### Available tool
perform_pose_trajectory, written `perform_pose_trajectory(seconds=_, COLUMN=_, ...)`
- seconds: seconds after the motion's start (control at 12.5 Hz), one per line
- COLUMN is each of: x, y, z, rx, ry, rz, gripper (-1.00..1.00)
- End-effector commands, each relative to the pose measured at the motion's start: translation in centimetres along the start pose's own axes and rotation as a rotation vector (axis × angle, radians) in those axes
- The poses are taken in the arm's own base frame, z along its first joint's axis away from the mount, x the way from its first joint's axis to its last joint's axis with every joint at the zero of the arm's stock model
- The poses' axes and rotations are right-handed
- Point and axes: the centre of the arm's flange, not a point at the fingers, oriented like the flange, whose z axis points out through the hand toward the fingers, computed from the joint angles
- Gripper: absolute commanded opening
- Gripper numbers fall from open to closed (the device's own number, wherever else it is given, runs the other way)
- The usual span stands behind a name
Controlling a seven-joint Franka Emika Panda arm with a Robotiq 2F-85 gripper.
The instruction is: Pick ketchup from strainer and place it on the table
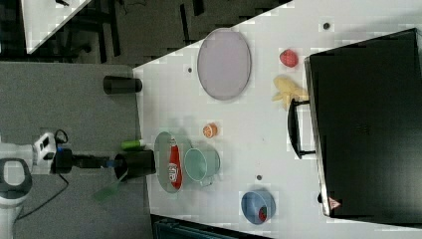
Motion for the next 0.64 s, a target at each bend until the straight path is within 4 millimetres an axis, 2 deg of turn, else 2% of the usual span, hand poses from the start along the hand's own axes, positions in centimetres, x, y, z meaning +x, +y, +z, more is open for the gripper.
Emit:
perform_pose_trajectory(seconds=0.08, x=-2.6, y=-4.0, z=3.2, rx=0.002, ry=-0.008, rz=-0.055, gripper=1.00)
perform_pose_trajectory(seconds=0.32, x=-3.6, y=-6.3, z=9.3, rx=0.036, ry=-0.001, rz=-0.003, gripper=1.00)
perform_pose_trajectory(seconds=0.64, x=-4.2, y=-6.5, z=17.7, rx=0.064, ry=0.066, rz=-0.053, gripper=1.00)
